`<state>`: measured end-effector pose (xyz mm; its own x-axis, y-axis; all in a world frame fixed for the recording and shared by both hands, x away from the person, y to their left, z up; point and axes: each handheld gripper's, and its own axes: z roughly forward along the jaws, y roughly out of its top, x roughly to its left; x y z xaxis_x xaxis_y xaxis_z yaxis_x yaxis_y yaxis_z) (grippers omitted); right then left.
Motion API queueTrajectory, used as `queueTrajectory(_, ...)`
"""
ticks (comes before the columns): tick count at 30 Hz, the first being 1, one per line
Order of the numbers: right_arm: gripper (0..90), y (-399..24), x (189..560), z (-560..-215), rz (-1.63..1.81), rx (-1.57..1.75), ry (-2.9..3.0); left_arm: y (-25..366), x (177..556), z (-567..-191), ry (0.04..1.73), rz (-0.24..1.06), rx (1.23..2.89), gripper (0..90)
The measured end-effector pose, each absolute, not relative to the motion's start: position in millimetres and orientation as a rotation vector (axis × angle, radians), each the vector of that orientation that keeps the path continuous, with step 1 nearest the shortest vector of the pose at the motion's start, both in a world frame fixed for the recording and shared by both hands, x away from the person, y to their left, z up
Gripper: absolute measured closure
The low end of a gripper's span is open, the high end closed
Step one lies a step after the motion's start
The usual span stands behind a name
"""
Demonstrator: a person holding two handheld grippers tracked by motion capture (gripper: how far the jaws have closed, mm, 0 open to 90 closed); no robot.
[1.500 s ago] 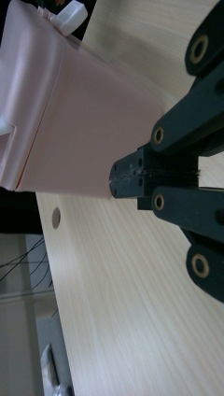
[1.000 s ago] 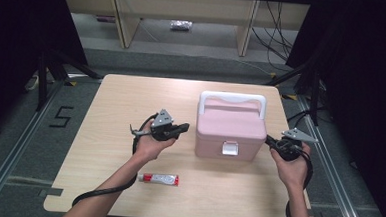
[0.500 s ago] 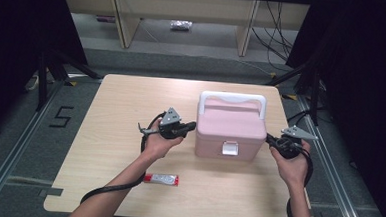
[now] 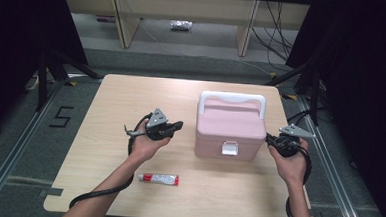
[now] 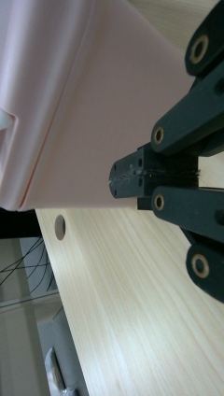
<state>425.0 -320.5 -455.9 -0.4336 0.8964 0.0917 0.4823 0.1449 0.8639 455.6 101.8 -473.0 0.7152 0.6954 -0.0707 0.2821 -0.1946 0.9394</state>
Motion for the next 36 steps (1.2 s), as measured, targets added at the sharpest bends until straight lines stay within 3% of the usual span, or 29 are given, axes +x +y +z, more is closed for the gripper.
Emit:
queueTrajectory(22, 90.0, -268.7, 444.9, -454.5, 1.281, 1.219, 2.059, 161.7, 439.1, -473.8, 0.864, 0.545, 1.738, 90.0)
queueTrajectory(36, 90.0, -235.9, 457.7, -454.4, 1.303, 1.177, 2.093, 180.2, 435.3, -471.6, 0.891, 0.575, 1.727, 89.9)
